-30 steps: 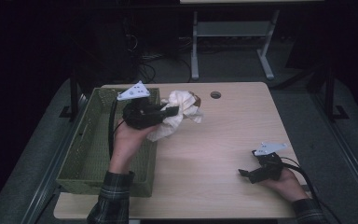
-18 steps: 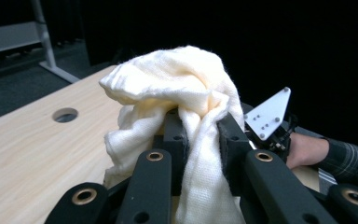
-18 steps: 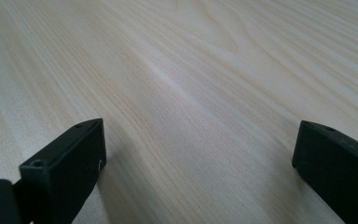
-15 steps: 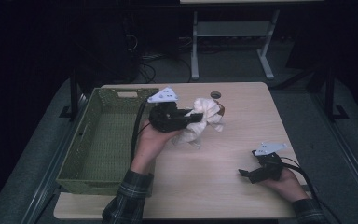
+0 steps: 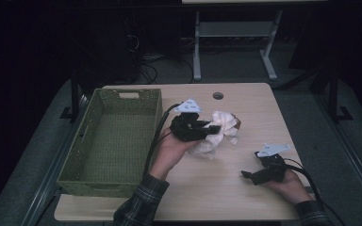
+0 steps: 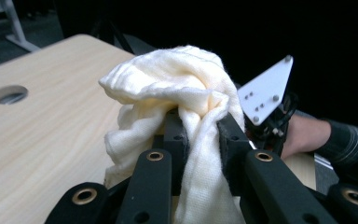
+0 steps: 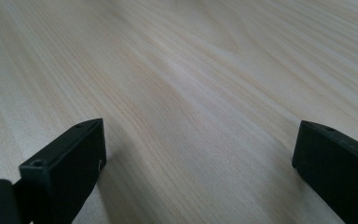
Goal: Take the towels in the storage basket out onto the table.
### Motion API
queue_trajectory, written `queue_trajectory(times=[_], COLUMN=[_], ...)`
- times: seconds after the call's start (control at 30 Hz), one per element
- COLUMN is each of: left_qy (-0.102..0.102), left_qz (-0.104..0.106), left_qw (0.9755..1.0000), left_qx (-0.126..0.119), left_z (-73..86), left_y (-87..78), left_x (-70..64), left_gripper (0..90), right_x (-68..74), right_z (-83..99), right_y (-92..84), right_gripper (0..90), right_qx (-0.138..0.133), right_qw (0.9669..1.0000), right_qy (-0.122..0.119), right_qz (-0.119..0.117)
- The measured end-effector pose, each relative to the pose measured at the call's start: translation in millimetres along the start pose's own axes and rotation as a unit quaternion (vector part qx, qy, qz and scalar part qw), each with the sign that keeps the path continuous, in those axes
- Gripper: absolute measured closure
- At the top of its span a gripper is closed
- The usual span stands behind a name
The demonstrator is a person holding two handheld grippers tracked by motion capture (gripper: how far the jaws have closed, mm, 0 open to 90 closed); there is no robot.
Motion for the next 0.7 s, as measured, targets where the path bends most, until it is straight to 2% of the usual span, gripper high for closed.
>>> queue_trajectory(times=[0.1,0.13,0.17,0.3,0.33,0.37,0.47,0.5,0.6,0.7], left_qy=[-0.004,-0.004,-0.006,-0.010,-0.012,-0.009,-0.006,0.000,0.004,0.004], left_qz=[0.001,0.001,0.006,0.014,0.014,0.009,0.009,0.005,0.004,0.000], left_qw=[0.9999,0.9999,0.9998,0.9994,0.9993,0.9989,0.9984,0.9975,0.9968,0.9949], left_qx=[0.011,0.011,0.021,0.031,0.034,0.046,0.056,0.070,0.080,0.101], left_z=[8.7,8.7,14.2,24.2,26.7,33.8,39.8,47.8,55.5,72.1], left_y=[13.5,13.5,19.9,31.2,34.1,42.2,49.2,58.3,66.3,79.9], left_x=[-0.3,-0.3,-0.4,-0.8,-0.7,0.5,1.2,2.1,3.3,8.3], left_gripper=[77.1,77.1,77.0,77.0,77.0,77.0,76.9,76.8,76.8,76.7], right_x=[-0.1,-0.1,0.0,-0.1,-0.2,-0.2,-0.1,-0.2,-0.3,-0.4], right_z=[0.3,0.3,0.4,0.4,0.4,0.4,0.3,0.3,0.3,0.5], right_y=[-0.4,-0.4,-0.5,-0.4,-0.4,-0.3,-0.2,-0.1,-0.1,-0.3], right_gripper=[2.4,2.4,2.4,2.4,2.3,2.4,2.4,2.3,2.4,2.3], right_qx=[0.002,0.002,0.002,0.002,0.002,0.002,0.001,0.000,0.000,0.002], right_qw=[1.0000,1.0000,1.0000,1.0000,1.0000,1.0000,1.0000,1.0000,1.0000,1.0000], right_qy=[-0.001,-0.001,-0.001,-0.002,-0.002,-0.002,-0.001,-0.002,-0.003,-0.003], right_qz=[0.000,0.000,0.000,0.000,0.000,0.000,0.000,0.000,0.000,0.000])
Point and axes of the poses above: each handheld gripper's, and its own axes: y roughly forward along the jaws, z roughly out of its underside, x roughly to its left, the point moved 7 cm from there along y, roughly forward along the jaws, and after that the axes turned 4 degrees about z, right-handed, at the moved point
